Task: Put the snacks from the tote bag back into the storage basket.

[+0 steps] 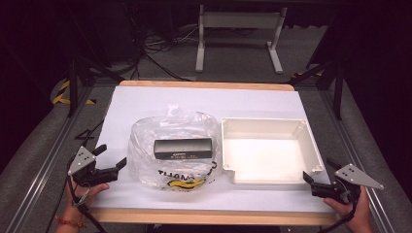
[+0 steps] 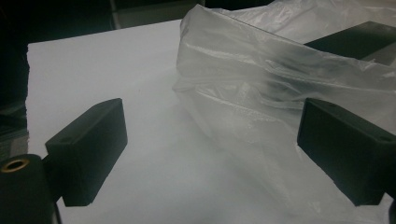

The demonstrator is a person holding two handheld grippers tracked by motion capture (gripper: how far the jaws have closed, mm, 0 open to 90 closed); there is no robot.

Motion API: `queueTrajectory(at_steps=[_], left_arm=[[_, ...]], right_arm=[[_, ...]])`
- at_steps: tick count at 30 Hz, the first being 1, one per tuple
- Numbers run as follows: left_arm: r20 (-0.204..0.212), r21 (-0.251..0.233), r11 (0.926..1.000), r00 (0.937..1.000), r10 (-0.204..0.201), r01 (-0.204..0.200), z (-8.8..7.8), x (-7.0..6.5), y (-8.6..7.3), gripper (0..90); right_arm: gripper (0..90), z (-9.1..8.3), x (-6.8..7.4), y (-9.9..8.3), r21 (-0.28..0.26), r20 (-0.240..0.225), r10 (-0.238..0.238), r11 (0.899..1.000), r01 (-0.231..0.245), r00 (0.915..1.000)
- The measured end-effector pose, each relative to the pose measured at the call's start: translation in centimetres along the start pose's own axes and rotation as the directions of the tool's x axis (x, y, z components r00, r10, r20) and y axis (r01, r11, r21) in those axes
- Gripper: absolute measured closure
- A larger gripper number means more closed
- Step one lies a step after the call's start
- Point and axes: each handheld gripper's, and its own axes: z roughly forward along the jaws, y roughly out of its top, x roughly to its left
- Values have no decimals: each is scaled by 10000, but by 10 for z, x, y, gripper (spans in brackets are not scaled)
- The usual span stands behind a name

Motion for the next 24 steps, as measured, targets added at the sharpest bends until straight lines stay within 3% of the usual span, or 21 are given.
queueTrajectory(at_steps=[7,10,15,18,24], left_arm=[[87,7,9999,9999,120,-120,0,-2,0,92],[220,-87,9996,9994,265,-263,-1,-2,1,92],[229,119,9995,9993,287,-290,3,-3,1,89],[172,89,9994,9993,334,-336,3,-4,2,90],[43,37,9997,9997,259,-259,1,-5,2,90]], right_arm=[[49,-1,3,1,78,-63,-138,9999,139,9999],[58,-4,4,3,62,-96,-408,9991,409,9991],[71,-7,4,7,-99,-171,-158,9998,156,9997],[90,-9,5,10,-306,-392,-434,9986,422,9983],[126,-10,6,18,-592,-761,-552,9970,507,9956]])
